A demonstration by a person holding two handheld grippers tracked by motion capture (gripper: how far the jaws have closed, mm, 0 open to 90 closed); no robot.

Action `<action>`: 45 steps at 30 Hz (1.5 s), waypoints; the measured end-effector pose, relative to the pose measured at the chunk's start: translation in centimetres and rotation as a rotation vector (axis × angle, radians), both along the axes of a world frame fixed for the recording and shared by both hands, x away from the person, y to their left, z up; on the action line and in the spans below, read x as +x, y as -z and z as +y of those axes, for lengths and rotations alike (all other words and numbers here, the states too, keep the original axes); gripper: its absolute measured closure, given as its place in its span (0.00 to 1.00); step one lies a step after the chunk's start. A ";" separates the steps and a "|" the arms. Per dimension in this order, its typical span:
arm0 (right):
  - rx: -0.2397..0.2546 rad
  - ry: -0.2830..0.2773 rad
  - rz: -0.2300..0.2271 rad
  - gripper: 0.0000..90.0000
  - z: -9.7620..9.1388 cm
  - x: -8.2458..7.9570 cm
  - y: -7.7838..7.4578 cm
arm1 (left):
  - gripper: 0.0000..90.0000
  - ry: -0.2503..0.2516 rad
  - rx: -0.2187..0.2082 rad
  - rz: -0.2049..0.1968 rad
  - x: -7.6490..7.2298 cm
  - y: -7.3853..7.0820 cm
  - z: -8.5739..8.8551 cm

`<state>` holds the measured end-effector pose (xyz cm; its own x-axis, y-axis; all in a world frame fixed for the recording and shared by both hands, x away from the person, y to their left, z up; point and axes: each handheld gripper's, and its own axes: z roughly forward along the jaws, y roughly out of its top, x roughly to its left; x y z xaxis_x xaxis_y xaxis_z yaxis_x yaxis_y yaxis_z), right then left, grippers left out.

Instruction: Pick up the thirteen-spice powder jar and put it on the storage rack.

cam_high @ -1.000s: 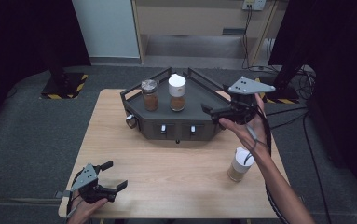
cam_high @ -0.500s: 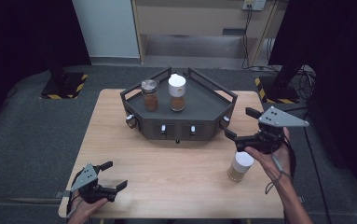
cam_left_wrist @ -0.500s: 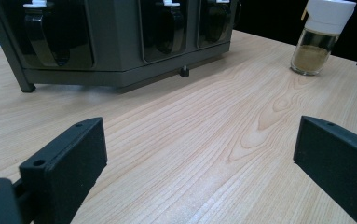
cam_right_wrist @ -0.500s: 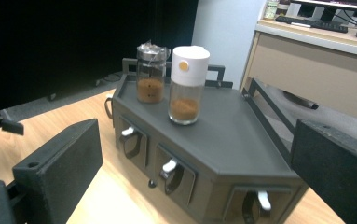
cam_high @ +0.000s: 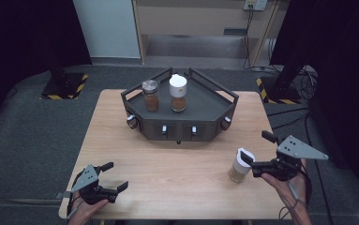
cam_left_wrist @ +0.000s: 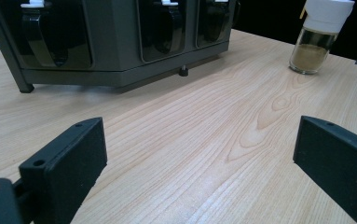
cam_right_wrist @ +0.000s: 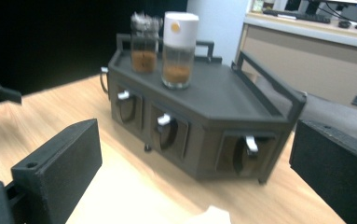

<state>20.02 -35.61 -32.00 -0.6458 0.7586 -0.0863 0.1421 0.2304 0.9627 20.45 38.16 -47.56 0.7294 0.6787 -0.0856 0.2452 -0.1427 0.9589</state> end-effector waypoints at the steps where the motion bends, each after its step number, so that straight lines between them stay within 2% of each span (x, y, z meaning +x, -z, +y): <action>1: -0.007 0.004 0.001 0.03 -0.2 -0.3 0.4 | 0.02 0.001 0.001 0.001 0.0 0.0 0.0; 8: -0.010 0.007 0.045 0.03 -1.6 -1.7 3.0 | 0.02 0.006 0.004 0.004 0.1 0.0 -0.1; 19: 0.022 0.028 0.106 0.04 -3.1 -2.3 7.3 | 0.02 0.006 0.006 0.002 0.1 0.0 0.0; 25: 0.028 0.037 0.131 0.04 -3.5 -2.5 8.9 | 0.02 0.008 0.004 0.003 0.1 0.0 0.0; 31: 0.031 0.041 0.140 0.04 -3.6 -2.6 9.9 | 0.02 0.010 0.001 -0.001 0.1 0.0 0.0; 36: 0.028 0.057 0.140 0.04 -3.6 -2.8 10.0 | 0.02 0.016 -0.004 -0.005 0.2 0.1 0.0; 45: 0.025 0.052 0.141 0.04 -3.7 -2.9 10.2 | 0.02 0.025 -0.002 -0.009 0.2 0.1 0.0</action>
